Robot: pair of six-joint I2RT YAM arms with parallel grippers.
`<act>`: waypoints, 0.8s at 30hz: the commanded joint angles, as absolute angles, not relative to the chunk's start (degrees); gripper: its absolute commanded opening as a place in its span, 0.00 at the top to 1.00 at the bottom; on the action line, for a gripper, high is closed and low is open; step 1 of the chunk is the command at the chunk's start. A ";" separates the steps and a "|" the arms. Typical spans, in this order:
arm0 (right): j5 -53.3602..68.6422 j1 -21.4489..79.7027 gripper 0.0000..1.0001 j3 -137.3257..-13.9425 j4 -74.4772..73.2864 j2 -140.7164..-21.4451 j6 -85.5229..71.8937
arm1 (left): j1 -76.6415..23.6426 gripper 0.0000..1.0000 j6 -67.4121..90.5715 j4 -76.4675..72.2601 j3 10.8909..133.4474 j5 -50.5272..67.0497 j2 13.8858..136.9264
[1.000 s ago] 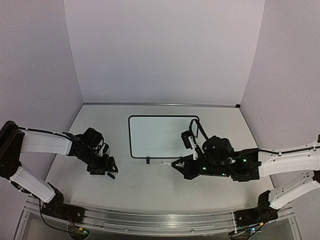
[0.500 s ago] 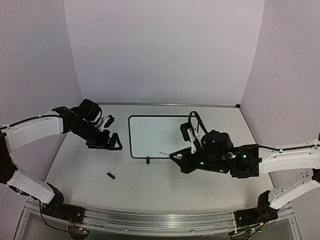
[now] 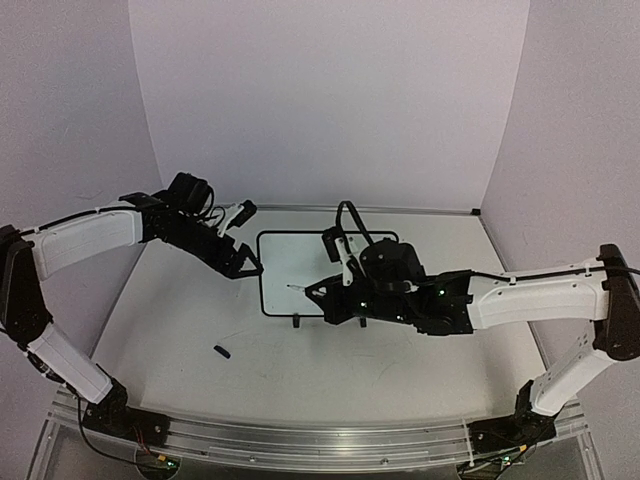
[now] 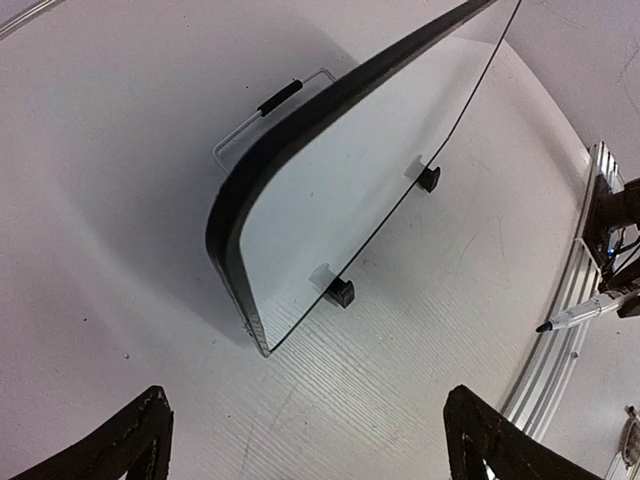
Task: Write a sentence on the whiteboard
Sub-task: Hold the whiteboard at the center of the board.
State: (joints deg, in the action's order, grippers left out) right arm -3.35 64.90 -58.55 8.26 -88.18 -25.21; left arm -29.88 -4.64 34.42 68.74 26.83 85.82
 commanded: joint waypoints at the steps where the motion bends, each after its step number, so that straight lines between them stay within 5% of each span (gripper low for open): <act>1: -0.43 63.56 1.00 -63.30 13.52 -91.36 -23.15 | -29.19 0.11 -9.25 32.04 73.65 27.42 89.12; 6: -0.43 62.92 1.00 -65.40 14.67 -93.75 -22.11 | -29.21 0.36 -10.03 29.95 74.75 26.27 91.51; 12: -1.50 62.68 1.00 -67.33 15.24 -96.23 -20.49 | -29.18 0.54 -11.26 27.61 74.62 29.52 92.39; 24: -7.83 62.43 1.00 -71.64 15.64 -100.18 -18.27 | -29.19 0.75 -13.21 27.77 73.11 27.59 92.93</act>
